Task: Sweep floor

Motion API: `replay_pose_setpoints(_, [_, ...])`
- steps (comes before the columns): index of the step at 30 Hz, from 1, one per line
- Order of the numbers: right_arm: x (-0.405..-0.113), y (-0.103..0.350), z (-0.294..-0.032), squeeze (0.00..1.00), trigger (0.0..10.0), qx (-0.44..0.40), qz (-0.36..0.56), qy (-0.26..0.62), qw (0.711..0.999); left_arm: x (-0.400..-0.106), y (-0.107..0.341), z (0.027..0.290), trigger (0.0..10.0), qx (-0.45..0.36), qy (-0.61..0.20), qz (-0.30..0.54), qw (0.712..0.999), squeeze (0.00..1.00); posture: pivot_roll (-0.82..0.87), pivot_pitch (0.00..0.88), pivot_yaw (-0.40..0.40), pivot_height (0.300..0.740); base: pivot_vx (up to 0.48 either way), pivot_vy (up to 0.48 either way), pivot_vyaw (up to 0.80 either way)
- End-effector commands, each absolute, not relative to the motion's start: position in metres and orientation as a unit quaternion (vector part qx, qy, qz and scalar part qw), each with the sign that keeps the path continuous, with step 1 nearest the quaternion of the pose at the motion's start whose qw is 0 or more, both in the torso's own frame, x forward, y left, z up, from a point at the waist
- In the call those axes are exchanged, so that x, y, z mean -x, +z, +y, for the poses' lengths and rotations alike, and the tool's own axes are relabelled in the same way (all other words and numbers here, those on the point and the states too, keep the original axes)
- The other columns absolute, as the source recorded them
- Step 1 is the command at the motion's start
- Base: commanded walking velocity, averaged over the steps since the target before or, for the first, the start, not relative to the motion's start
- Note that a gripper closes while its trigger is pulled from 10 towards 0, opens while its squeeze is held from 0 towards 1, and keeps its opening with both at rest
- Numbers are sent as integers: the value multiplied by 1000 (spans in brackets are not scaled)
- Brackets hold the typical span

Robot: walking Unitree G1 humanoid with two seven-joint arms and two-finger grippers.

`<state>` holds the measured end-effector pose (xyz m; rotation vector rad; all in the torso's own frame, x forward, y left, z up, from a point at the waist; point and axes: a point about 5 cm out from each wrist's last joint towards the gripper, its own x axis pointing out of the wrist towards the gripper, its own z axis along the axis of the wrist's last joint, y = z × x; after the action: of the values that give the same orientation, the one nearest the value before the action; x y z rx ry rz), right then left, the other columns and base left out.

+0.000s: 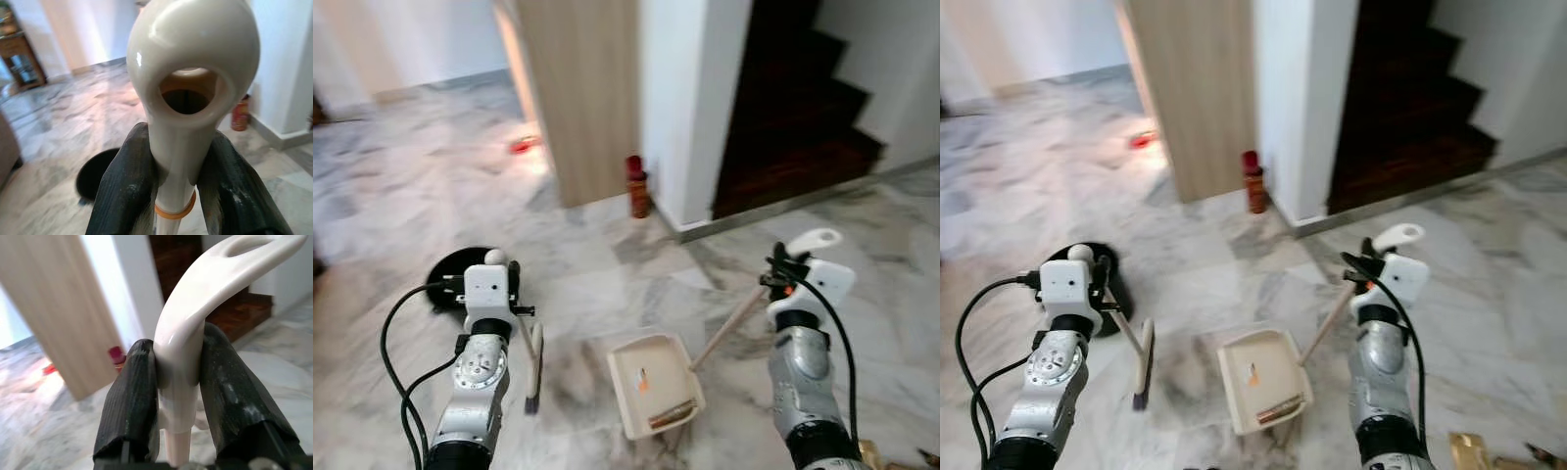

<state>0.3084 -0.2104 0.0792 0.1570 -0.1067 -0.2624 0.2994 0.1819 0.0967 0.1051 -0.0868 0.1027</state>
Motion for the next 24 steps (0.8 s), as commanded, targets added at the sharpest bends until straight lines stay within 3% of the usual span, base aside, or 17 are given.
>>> replay_pose_setpoints(1, [-316, 93, -203, 0, 10000, -81, -82, -116, 987, -301, 108, 184, 10000, -62, 54, -67, 994, 0, 85, 17, 31, 740, 0, 0, 769])
replay_pose_setpoints(5, [-316, 93, -202, 0, 10000, -83, -82, -114, 987, -301, 108, 185, 10000, -62, 55, -66, 994, 0, 84, 17, 31, 740, 0, 0, 625])
replay_pose_setpoints(19, [-317, 93, -200, 0, 10000, -83, -80, -106, 988, -299, 106, 183, 10000, -62, 52, -64, 995, 0, 85, 1, 33, 740, 0, 0, 0])
replay_pose_setpoints(24, [-317, 93, -200, 0, 10000, -83, -81, -103, 988, -298, 105, 183, 10000, -61, 51, -62, 995, 0, 85, 0, 33, 740, 0, 0, 800])
